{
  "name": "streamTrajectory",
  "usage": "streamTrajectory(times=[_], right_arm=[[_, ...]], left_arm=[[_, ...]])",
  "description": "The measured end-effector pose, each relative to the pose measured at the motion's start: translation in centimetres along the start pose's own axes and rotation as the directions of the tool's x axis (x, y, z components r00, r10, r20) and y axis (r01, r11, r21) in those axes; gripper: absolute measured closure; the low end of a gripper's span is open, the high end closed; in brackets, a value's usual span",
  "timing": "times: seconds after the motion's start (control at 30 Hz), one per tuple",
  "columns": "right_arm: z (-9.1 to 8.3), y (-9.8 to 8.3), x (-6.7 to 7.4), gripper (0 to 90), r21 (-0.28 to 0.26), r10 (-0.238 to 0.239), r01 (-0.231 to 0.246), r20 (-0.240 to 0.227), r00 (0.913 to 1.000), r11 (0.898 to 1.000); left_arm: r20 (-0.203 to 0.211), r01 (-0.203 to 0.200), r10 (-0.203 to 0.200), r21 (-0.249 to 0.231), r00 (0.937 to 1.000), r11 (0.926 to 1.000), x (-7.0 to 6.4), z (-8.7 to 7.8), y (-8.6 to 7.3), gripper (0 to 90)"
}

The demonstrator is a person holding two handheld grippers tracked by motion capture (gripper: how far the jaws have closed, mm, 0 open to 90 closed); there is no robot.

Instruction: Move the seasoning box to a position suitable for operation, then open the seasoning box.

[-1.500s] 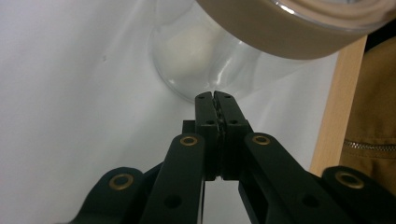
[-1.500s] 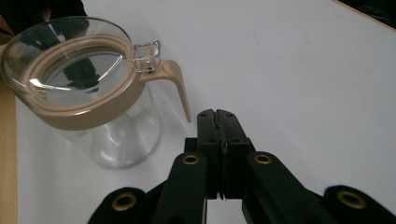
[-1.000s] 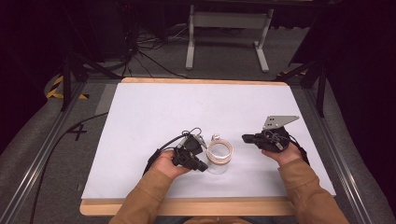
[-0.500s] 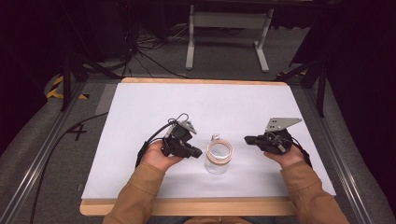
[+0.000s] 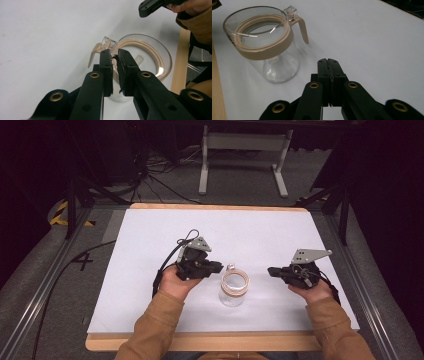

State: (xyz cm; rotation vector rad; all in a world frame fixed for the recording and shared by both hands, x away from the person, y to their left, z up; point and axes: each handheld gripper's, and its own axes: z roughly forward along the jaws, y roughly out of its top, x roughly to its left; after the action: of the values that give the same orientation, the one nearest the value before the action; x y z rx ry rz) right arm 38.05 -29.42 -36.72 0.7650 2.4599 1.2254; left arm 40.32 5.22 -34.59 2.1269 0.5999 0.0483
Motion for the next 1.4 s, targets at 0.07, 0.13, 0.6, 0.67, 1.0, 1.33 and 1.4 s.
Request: streamTrajectory(times=[0.07, 0.13, 0.6, 0.67, 1.0, 1.33, 1.4], right_arm=[[-0.2, -0.1, 0.1, 89.1, -0.002, 0.005, -0.005, 0.002, 1.0, 1.0], [-0.2, -0.2, 0.2, 89.0, -0.001, 0.006, -0.006, -0.001, 1.0, 1.0], [-0.3, -1.5, 2.9, 89.0, 0.046, -0.02, 0.02, -0.015, 0.9997, 0.999], [-0.5, -1.7, 3.0, 89.1, 0.043, -0.014, 0.014, -0.01, 0.9998, 0.999], [-0.8, -2.1, 3.6, 89.0, 0.05, -0.012, 0.013, -0.016, 0.9998, 0.999], [0.1, -1.2, 5.6, 89.1, 0.052, -0.066, 0.07, -0.074, 0.9951, 0.996], [0.3, -1.0, 6.0, 89.1, 0.047, -0.08, 0.084, -0.088, 0.9929, 0.995]], left_arm=[[0.007, -0.003, 0.003, -0.007, 1.0, 1.0, 0.2, 0.2, 0.1, 82.2], [0.008, 0.005, -0.005, -0.009, 1.0, 0.9999, 0.3, 0.5, 0.2, 82.4], [0.086, -0.024, 0.026, -0.024, 0.9959, 0.9994, 1.2, 2.9, 1.8, 84.4], [0.082, -0.032, 0.033, -0.016, 0.9961, 0.9994, 1.4, 3.3, 1.9, 84.3], [0.072, -0.015, 0.015, -0.005, 0.9973, 0.9999, 2.0, 4.1, 2.0, 84.0], [0.072, -0.01, 0.009, 0.006, 0.9974, 0.9999, 2.1, 4.2, 2.0, 86.5], [0.077, -0.003, 0.003, 0.004, 0.997, 1.0, 2.2, 4.2, 2.0, 86.5]])
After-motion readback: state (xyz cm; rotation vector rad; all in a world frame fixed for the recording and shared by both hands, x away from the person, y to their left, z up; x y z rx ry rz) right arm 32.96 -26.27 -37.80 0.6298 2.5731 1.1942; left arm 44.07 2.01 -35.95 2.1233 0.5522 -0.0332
